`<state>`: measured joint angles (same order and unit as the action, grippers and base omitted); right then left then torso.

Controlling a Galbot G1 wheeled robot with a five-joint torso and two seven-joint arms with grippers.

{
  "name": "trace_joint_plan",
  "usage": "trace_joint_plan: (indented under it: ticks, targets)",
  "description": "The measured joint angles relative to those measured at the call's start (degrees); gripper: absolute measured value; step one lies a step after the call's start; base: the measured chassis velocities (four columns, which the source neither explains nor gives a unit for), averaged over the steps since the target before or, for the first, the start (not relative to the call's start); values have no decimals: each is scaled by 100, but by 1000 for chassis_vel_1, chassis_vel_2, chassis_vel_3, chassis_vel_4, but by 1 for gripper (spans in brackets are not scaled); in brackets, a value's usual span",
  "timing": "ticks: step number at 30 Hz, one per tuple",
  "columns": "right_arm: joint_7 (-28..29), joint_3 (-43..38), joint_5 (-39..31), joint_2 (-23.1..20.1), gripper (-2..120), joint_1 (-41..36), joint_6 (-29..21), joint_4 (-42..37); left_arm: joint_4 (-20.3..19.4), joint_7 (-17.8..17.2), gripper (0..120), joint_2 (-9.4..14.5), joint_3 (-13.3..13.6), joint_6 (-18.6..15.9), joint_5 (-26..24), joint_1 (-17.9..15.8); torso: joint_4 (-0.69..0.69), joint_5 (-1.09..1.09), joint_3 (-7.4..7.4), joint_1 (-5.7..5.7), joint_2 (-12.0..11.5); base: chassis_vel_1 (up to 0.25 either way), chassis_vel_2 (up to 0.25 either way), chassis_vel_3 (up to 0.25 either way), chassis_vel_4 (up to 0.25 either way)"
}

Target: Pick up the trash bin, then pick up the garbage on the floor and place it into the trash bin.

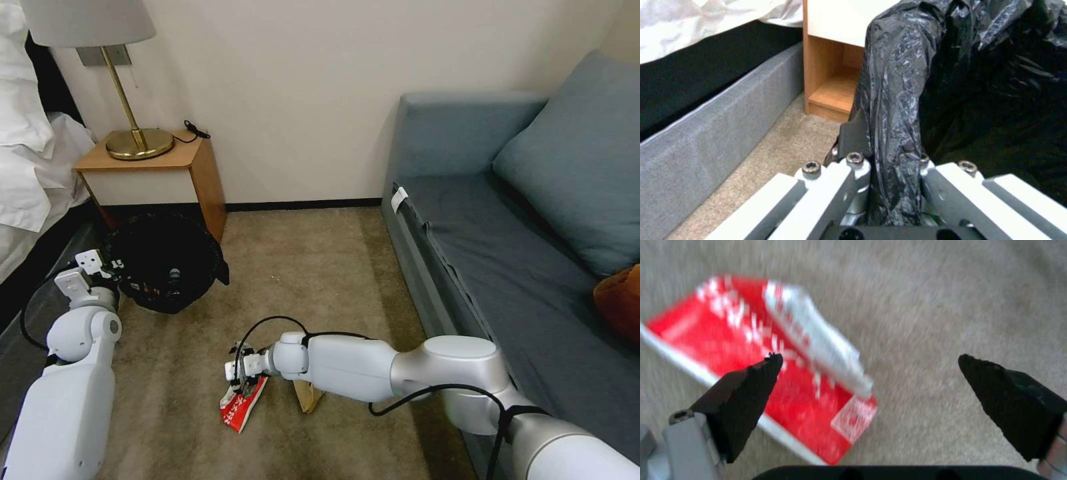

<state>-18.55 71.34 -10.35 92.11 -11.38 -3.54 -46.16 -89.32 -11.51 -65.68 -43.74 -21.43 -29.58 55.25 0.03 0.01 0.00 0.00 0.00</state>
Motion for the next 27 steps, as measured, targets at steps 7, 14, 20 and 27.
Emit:
trace_joint_plan:
  ticks: [7,14,20,27]
  targets:
    - [-21,53,522,7,100,-288,419,718,16,26,3,-24,2,25,-12,-12,-3,-2,0,0,0,0,0,0,0]
    - [70,45,388,7,100,-279,467,797,36,44,3,-12,20,41,-29,-27,-2,-1,0,0,0,0,0,0,0]
    - [90,67,245,5,100,-126,444,658,42,49,3,-10,37,35,-94,-49,-3,-1,0,0,0,0,0,0,0]
    - [142,-17,226,5,100,-119,441,535,-52,-103,3,241,-131,-299,-664,-225,-3,1,0,0,0,0,0,0,0]
